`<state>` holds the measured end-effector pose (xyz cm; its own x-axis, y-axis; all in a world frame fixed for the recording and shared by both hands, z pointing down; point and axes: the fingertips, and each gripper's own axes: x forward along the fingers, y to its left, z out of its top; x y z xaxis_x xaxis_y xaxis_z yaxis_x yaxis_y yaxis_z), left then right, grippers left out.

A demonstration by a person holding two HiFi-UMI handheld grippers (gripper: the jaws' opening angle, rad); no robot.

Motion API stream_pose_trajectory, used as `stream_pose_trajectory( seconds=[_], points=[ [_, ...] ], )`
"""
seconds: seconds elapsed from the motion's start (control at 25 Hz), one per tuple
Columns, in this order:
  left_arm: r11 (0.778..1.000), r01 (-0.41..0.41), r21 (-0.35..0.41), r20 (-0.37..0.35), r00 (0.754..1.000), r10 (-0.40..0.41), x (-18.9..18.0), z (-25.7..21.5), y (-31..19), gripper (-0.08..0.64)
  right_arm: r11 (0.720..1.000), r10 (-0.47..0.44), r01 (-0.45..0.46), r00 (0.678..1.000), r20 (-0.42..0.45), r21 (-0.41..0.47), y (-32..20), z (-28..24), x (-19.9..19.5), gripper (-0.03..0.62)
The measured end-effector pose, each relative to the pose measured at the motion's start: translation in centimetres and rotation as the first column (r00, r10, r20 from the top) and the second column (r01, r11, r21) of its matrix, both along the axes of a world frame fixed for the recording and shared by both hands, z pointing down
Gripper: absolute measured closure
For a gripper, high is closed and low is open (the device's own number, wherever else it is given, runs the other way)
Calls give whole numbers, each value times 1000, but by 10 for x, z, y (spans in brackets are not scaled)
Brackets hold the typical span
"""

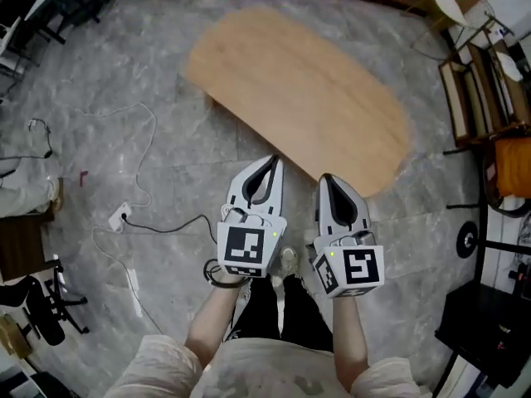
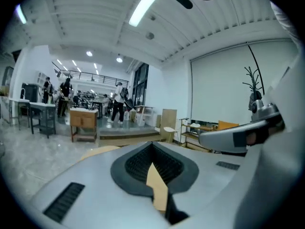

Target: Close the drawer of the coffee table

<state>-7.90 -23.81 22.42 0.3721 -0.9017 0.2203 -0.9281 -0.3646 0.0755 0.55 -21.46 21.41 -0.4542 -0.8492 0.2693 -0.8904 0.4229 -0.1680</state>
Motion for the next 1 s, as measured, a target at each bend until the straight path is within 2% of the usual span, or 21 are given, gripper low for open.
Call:
stream_pose_trajectory(
  seconds=[0.12, 0.2, 0.28, 0.44, 0.56, 0.68, 1.0],
  points=[
    [999, 28, 23, 3, 1000, -28, 0, -87, 36, 548, 999, 36, -37, 998, 45, 4, 26, -82, 6, 589],
    [997, 11, 71, 15, 1000, -12, 3, -124, 64, 548, 1000, -2, 1, 998, 59, 20, 50, -120, -1, 589],
    [994, 3, 105, 59, 998, -9, -2, -142, 90, 548, 997, -60, 58, 998, 37, 40, 75, -142, -16, 589],
    [994, 18, 107, 67, 997, -26, -10, -160, 122, 548, 991, -112, 114, 993, -34, 74, 114, -159, -19, 589],
    [992, 24, 127, 78, 996, -34, -16, -166, 133, 548, 995, -87, 88, 996, -27, 55, 123, -153, -10, 589],
    [994, 38, 103, 74, 996, -46, -23, -158, 143, 548, 997, -73, 74, 997, -12, 35, 133, -148, -8, 589],
    [995, 18, 97, 55, 998, -24, -14, -157, 149, 548, 995, -68, 70, 997, -31, 64, 140, -155, -4, 589]
  ],
)
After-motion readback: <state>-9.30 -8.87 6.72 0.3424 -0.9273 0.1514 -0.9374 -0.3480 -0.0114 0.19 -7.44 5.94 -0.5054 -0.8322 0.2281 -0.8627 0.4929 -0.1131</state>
